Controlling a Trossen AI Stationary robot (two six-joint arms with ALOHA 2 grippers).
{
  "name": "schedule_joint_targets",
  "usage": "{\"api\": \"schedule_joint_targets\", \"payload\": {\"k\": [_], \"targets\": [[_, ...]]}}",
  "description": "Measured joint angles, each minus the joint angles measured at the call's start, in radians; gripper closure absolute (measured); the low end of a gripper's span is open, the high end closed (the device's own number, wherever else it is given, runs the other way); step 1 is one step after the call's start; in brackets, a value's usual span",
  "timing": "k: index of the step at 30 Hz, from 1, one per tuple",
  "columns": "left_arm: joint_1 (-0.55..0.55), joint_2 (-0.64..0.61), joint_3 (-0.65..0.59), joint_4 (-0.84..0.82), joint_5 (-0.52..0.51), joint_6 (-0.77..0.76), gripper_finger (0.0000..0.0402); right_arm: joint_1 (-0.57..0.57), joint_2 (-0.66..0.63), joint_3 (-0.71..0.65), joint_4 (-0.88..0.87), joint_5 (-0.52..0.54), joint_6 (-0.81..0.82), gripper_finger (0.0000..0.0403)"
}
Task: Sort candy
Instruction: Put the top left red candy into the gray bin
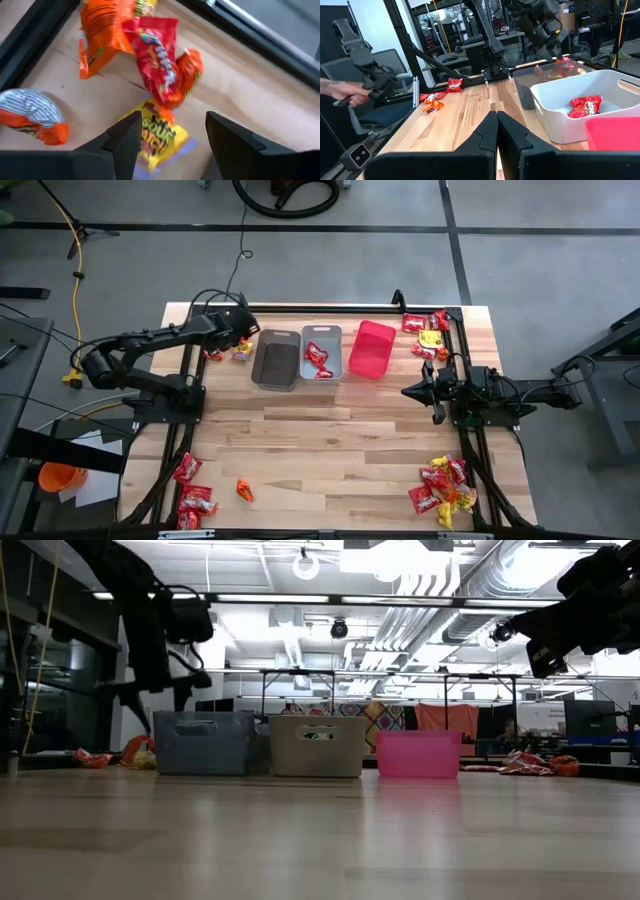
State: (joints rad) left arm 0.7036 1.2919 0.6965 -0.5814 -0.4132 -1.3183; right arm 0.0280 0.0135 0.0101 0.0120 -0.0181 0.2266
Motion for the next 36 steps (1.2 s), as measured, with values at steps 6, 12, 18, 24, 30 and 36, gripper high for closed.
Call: {"api": "schedule_joint_targets", "payload": {"k": [6, 12, 18, 24, 30, 36], "targets": [[0.038, 0.000, -0.101, 0.144, -0.022, -0.119, 0.0195, 0.000, 0.000, 0.000, 0.000, 0.000, 0.000, 0.0402], [0.116, 0.002, -0.166, 0.304, -0.017, -0.134, 0.0195, 0.000, 0.000, 0.000, 0.000, 0.000, 0.000, 0.0402], [0.183, 0.057, -0.168, 0.379, 0.024, -0.056, 0.0197, 0.000, 0.000, 0.000, 0.000, 0.000, 0.000, 0.0402], [0.191, 0.089, -0.168, 0.371, 0.061, -0.004, 0.0271, 0.000, 0.000, 0.000, 0.000, 0.000, 0.000, 0.0402], [0.191, 0.037, -0.169, 0.379, 0.073, 0.115, 0.0387, 0.000, 0.000, 0.000, 0.000, 0.000, 0.000, 0.0402], [0.171, -0.130, -0.169, 0.362, 0.094, 0.310, 0.0398, 0.000, 0.000, 0.000, 0.000, 0.000, 0.000, 0.0402]]}}
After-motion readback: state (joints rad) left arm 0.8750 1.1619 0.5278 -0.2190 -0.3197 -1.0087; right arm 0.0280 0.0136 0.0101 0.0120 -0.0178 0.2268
